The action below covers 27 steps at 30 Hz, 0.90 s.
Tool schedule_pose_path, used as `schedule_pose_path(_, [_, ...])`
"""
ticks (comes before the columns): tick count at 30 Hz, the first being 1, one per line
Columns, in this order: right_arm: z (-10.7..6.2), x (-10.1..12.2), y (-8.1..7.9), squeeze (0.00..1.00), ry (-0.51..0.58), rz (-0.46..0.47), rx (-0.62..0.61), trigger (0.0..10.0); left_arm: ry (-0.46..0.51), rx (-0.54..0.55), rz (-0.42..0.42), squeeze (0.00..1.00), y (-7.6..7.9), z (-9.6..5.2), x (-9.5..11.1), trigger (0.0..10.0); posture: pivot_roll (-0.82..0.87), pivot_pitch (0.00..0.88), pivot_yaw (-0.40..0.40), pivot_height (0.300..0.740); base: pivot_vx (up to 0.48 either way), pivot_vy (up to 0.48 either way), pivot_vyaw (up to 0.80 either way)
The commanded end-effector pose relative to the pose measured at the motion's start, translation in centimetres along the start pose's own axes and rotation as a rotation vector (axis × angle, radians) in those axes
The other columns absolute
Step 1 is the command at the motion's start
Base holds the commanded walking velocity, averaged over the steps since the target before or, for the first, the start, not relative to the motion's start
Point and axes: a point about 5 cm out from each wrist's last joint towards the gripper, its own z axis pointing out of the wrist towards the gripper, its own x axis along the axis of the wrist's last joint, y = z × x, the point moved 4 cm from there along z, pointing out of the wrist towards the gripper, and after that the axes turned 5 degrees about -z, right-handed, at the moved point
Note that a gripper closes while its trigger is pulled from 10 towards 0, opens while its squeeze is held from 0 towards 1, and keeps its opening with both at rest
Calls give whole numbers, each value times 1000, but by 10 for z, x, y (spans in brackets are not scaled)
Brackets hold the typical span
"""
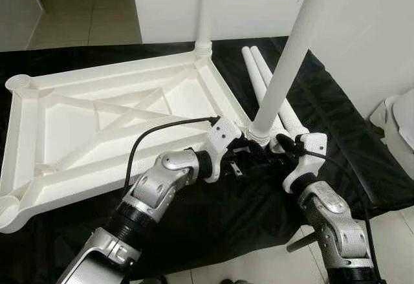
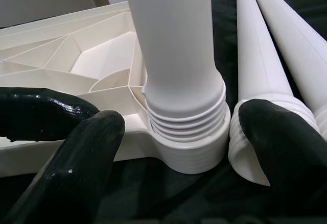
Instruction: Building children table
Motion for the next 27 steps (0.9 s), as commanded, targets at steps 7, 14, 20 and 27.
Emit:
schedule_pose_path(7, [-10,23,-31,0,117,76,255,10000,-72,641,4,0,-79,-37,-16,10000,-62,148,4,740,0,0,0])
schedule_pose_path(14, [-6,30,-18,0,151,62,193,10000,-46,601,3,0,-77,-43,-10,10000,-60,145,0,740,0,0,0])
schedule_pose_path(20, [-2,33,-14,0,169,67,150,10000,14,525,-2,0,-66,-47,2,10000,-48,142,-9,740,0,0,0])
schedule_pose_path(27, [3,31,-18,0,158,87,140,10000,84,268,60,0,-20,-50,21,10000,-40,140,-15,740,0,0,0])
